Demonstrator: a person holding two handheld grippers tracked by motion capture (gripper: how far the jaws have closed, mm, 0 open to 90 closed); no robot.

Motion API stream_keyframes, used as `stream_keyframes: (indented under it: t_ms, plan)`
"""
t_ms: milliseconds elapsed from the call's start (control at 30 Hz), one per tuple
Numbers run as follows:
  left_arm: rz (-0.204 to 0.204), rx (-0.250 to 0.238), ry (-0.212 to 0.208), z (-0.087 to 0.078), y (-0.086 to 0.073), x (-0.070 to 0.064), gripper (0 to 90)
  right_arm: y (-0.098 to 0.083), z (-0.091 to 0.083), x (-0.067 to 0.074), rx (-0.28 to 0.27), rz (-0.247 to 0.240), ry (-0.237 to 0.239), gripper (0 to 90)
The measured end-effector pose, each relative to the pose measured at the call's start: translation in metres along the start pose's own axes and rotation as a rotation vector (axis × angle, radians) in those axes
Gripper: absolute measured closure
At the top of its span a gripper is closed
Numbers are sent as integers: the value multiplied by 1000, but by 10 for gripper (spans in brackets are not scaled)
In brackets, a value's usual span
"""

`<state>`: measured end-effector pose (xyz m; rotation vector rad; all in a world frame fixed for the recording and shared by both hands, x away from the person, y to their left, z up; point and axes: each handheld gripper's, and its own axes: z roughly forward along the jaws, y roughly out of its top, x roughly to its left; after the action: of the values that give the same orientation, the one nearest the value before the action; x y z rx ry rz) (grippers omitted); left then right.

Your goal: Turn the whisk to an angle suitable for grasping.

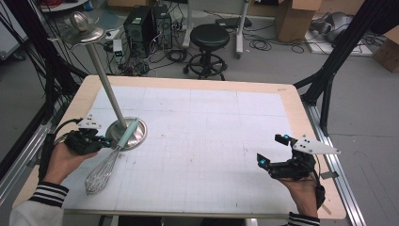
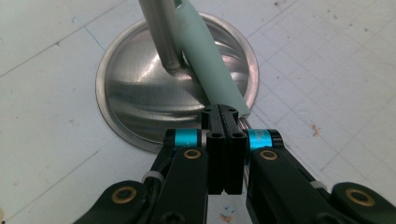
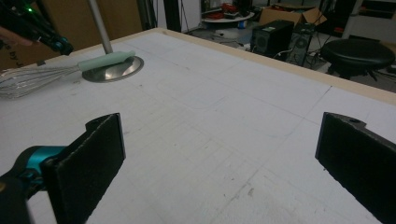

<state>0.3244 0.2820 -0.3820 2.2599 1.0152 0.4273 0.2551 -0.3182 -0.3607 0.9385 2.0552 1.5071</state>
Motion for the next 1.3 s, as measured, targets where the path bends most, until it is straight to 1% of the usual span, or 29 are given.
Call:
stream_keyframes:
  t_ms: [100,367,500,600,733,833,967,1033,1067,1200,1300]
  plan:
    - [-2,22,1,4,0,2,898,0,0,0,0,4,-3,5]
    - [-7,54,-5,14,2,3,899,-1,1,0,3,6,4,5]
    - [-14,75,-5,17,2,5,899,-1,2,0,5,6,10,5]
    - [-10,89,-6,20,2,5,898,-1,3,0,3,6,11,5]
    - [1,99,-9,24,3,4,898,-1,3,-1,1,5,14,5]
    - [-1,103,-12,27,4,4,898,-1,4,0,3,7,15,5]
    - [11,112,-16,28,5,3,899,-1,5,-1,3,2,16,5]
    - [13,116,-14,29,5,3,898,-1,5,-1,4,2,16,5]
    - [7,115,-11,30,5,3,898,-1,5,0,5,2,16,5]
    - [15,124,-5,32,6,3,899,0,6,0,5,2,19,5]
    - [22,123,-6,33,8,2,898,0,6,0,6,2,20,5]
